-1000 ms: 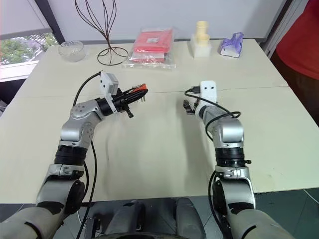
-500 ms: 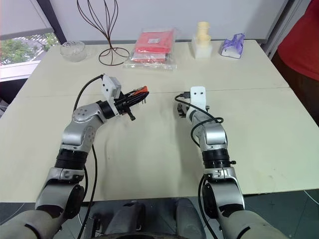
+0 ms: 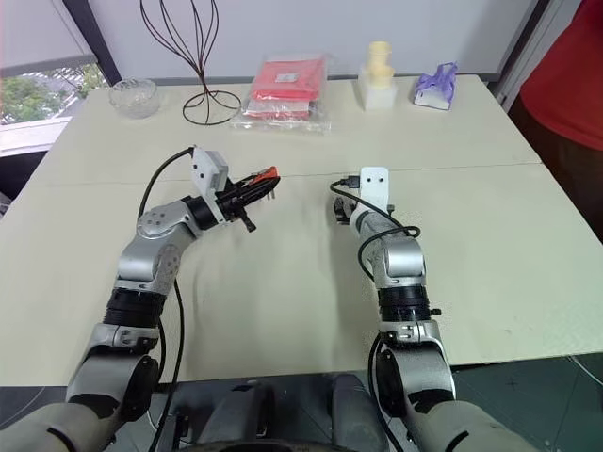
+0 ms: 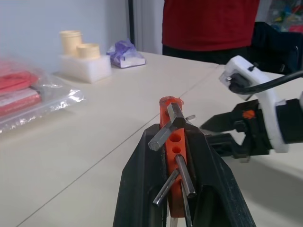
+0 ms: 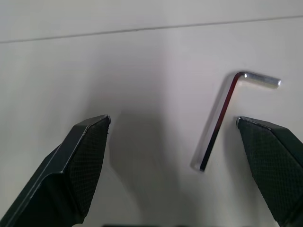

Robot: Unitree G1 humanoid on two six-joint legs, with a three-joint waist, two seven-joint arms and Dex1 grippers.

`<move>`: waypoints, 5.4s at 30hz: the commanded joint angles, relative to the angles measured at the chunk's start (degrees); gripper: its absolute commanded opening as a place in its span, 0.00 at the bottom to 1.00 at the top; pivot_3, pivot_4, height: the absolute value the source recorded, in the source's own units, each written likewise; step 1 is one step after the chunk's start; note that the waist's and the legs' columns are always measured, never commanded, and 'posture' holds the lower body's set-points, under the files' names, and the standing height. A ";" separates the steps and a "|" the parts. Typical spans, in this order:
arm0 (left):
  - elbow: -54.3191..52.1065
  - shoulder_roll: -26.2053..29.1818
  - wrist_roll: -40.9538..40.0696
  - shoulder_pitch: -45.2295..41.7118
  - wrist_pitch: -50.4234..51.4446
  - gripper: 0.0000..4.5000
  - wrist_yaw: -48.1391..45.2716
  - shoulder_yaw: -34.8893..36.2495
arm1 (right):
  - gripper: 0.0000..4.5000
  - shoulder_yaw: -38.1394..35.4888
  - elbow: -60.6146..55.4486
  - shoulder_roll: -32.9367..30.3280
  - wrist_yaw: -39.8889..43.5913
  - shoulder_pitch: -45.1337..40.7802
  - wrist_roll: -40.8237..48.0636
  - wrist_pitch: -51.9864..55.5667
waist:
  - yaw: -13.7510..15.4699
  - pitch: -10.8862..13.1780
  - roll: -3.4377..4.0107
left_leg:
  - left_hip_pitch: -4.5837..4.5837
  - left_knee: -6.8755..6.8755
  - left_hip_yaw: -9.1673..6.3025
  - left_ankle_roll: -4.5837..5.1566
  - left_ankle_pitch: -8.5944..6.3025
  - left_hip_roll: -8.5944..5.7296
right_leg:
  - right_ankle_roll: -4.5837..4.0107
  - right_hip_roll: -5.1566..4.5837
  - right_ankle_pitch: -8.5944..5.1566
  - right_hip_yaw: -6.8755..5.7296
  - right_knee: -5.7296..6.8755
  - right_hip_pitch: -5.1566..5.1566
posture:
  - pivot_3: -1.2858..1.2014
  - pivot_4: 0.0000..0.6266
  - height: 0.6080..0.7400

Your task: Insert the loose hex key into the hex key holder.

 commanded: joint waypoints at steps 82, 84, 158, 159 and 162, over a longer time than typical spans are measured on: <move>26.03 0.17 -10.47 -28.05 13.33 0.00 -32.75 2.85 | 0.02 -8.05 -11.68 3.63 29.38 -6.48 44.98 -9.72 | -0.66 -0.20 -0.01 | -0.07 -0.14 -0.12 0.02 -0.01 0.02 | 0.01 0.03 -0.01 -0.08 -0.15 -0.07 | 0.52 0.24 1.00; 25.36 0.19 -10.22 -27.43 13.44 0.00 -32.52 2.86 | 0.02 -8.13 -11.40 3.58 29.34 -6.65 45.07 -9.92 | -0.63 -0.20 -0.01 | -0.08 -0.15 -0.12 0.02 -0.01 0.02 | 0.01 0.02 -0.01 -0.08 -0.15 -0.07 | 0.52 0.24 1.00; 26.63 1.30 -8.97 -28.75 11.18 0.00 -30.28 2.54 | 0.02 -2.42 -10.97 -5.00 40.85 -3.84 41.09 -8.42 | -0.58 -0.19 -0.01 | -0.08 -0.13 -0.11 0.02 -0.01 0.01 | 0.01 0.01 -0.01 -0.07 -0.15 -0.07 | 0.52 0.24 1.00; 26.63 1.61 -8.03 -28.72 10.16 0.00 -31.08 1.72 | 0.02 -2.42 -10.78 -5.22 40.92 -3.81 40.97 -8.24 | -0.58 -0.19 -0.01 | -0.08 -0.14 -0.11 0.02 -0.01 0.01 | 0.01 0.02 -0.01 -0.07 -0.16 -0.07 | 0.52 0.24 1.00; 27.82 2.29 -7.13 -29.75 9.66 0.00 -32.54 1.04 | 0.02 -2.58 -10.64 -5.61 41.09 -3.58 40.94 -7.91 | -0.57 -0.19 -0.01 | -0.08 -0.14 -0.11 0.01 -0.01 0.01 | 0.01 0.02 -0.01 -0.07 -0.16 -0.07 | 0.52 0.24 1.00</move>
